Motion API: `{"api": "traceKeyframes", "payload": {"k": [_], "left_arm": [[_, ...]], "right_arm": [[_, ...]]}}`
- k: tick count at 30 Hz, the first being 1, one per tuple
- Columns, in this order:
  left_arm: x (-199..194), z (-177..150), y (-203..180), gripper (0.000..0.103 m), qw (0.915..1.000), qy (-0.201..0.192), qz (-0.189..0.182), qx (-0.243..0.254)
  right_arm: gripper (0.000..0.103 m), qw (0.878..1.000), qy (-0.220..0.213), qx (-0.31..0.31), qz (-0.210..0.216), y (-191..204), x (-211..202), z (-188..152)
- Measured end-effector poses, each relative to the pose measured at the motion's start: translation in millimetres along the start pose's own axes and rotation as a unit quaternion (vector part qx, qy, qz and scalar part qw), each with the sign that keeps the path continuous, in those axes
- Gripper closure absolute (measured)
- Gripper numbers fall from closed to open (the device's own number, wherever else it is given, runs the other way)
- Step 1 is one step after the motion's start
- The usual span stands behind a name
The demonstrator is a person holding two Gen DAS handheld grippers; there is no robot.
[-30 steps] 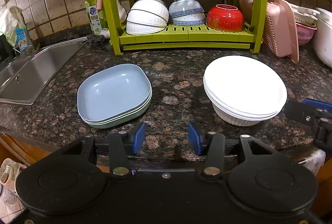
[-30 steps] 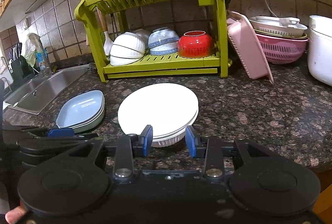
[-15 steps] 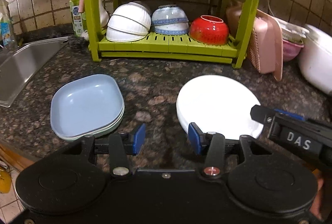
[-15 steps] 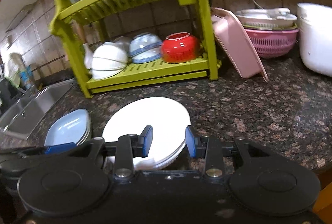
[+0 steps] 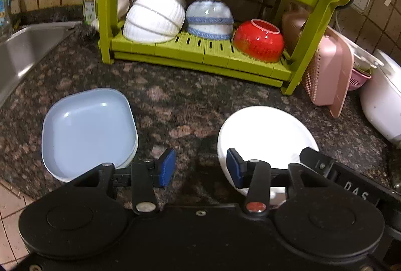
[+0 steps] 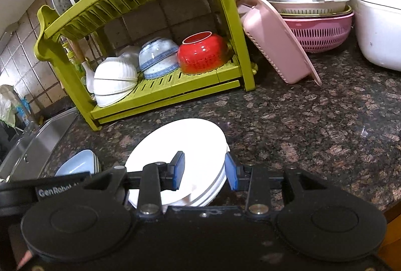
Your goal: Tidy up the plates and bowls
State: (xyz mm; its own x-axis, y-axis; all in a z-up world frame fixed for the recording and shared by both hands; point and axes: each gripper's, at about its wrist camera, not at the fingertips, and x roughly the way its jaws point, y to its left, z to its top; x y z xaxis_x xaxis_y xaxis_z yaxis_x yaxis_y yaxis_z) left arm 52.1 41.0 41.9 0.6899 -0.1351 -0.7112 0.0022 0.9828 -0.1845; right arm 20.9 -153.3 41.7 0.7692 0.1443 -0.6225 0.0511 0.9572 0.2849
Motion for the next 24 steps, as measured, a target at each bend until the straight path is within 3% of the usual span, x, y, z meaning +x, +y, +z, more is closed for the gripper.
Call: {"api": "traceKeyframes", "payload": {"k": [15, 19, 24], "left_arm": [[35, 21, -22, 0.049, 0.9978, 0.058, -0.009, 0.031], [48, 20, -30, 0.051, 0.9964, 0.073, -0.008, 0.041], [59, 16, -37, 0.063, 0.9951, 0.081, 0.009, 0.056]], "right_arm": [[0.065, 0.998, 0.058, -0.02, -0.009, -6, 23, 16], [0.073, 0.997, 0.068, -0.019, -0.008, -7, 28, 15], [0.083, 0.998, 0.062, -0.023, -0.013, -7, 27, 15]]}}
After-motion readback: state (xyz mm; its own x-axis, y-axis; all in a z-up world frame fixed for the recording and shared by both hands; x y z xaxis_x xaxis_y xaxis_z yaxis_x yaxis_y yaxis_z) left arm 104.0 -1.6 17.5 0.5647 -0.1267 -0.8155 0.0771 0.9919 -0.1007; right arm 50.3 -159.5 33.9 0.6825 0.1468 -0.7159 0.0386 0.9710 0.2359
